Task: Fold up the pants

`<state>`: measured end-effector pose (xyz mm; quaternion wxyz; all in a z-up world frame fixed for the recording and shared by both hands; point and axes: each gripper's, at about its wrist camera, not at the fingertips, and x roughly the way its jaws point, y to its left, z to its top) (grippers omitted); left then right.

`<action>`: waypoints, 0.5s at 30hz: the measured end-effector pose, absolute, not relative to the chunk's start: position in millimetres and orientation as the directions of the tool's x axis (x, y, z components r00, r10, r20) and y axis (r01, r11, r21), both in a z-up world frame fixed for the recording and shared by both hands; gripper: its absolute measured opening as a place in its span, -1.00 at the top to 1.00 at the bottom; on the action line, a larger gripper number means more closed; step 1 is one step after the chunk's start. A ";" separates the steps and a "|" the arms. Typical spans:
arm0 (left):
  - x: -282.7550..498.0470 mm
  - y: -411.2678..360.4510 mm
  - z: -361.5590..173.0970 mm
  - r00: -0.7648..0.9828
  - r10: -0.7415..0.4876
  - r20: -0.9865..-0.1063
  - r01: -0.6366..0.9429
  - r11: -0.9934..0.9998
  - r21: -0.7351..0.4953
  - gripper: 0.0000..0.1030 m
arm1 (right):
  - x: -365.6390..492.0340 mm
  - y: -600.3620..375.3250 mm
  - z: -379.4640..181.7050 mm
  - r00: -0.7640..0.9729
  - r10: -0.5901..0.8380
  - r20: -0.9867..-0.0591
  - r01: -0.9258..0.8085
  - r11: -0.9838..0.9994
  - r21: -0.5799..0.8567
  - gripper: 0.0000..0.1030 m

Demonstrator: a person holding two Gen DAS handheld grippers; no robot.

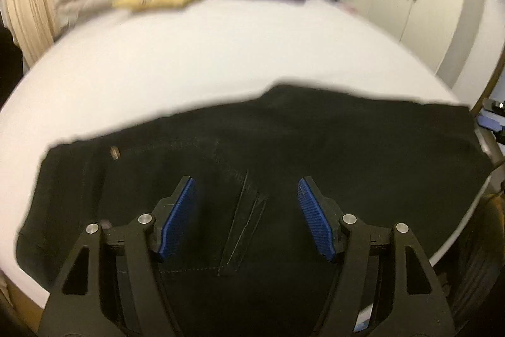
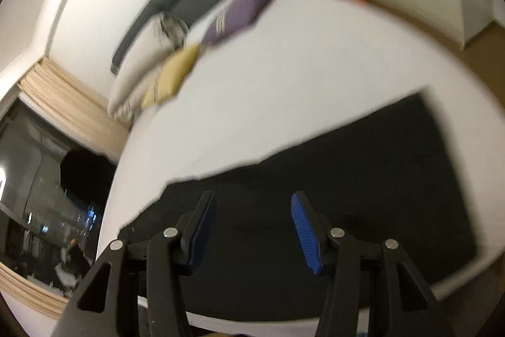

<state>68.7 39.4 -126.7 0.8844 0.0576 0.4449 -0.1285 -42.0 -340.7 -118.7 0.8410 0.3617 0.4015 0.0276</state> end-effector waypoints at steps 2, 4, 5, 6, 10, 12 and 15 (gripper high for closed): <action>72.1 43.8 -150.0 0.512 -0.166 -0.843 0.265 0.964 -0.029 -0.28 | -30.0 -346.9 -164.2 0.590 0.372 -0.717 0.338 0.692 0.638 0.06; 62.3 48.5 -154.8 0.542 -0.180 -0.821 0.287 0.958 -0.020 -0.28 | -45.8 -371.2 -195.7 0.618 0.406 -0.674 0.399 0.577 0.713 0.83; 57.4 50.7 -153.3 0.549 -0.186 -0.815 0.295 0.955 -0.020 -0.28 | -55.9 -383.7 -202.3 0.622 0.408 -0.669 0.428 0.538 0.726 1.00; 53.8 55.4 -149.8 0.550 -0.204 -0.810 0.295 0.955 -0.041 -0.28 | -68.5 -397.5 -204.0 0.631 0.396 -0.667 0.449 0.514 0.731 1.00; 49.0 79.5 -131.0 0.595 -0.205 -0.777 0.243 0.968 -0.070 -0.29 | -94.8 -422.9 -164.2 0.576 0.180 -0.797 0.556 0.629 0.544 0.75; 51.9 99.6 -119.0 0.630 -0.189 -0.753 0.193 0.978 -0.084 -0.29 | -85.8 -413.9 -133.8 0.591 0.124 -0.797 0.529 0.686 0.499 0.38; 64.8 136.5 -105.6 0.674 -0.150 -0.723 0.122 0.988 -0.090 -0.29 | -29.4 -347.3 -92.4 0.636 0.260 -0.727 0.294 0.789 0.540 0.36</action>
